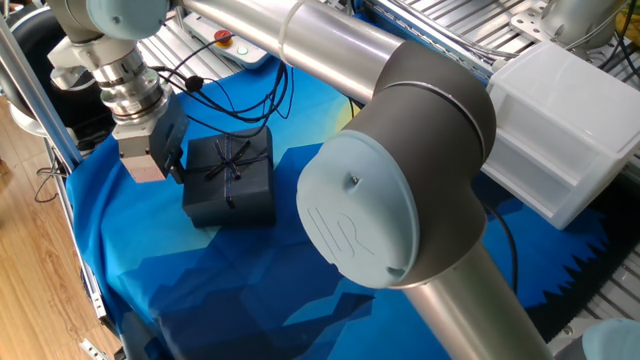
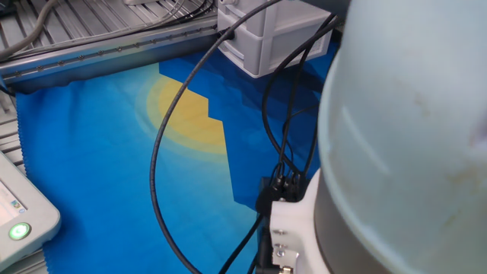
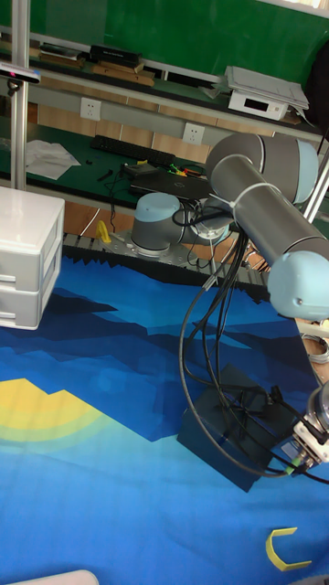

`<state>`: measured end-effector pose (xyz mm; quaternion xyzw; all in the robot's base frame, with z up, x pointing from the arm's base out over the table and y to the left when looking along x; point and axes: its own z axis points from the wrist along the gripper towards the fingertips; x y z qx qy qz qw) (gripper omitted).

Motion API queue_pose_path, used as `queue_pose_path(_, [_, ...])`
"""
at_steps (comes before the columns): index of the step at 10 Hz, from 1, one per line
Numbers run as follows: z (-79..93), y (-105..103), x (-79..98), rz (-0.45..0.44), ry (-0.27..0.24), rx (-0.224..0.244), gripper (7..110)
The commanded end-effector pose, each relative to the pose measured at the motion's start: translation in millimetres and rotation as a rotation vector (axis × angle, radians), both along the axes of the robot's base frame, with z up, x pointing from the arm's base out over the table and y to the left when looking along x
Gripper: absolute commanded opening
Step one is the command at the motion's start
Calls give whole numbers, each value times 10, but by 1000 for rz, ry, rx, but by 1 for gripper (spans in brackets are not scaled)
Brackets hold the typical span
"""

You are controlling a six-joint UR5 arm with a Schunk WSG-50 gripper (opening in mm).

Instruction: Slide the outer casing onto the gift box

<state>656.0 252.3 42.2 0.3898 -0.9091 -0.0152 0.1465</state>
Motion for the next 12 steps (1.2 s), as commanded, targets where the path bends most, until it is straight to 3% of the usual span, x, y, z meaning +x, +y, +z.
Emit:
queue_pose_path(1, [27, 34, -18, -4, 10, 12, 7])
queue_pose_path(7, [56, 8, -29, -3, 19, -3, 7])
queue_pose_path(12, [191, 46, -12, 1, 36, 18, 7])
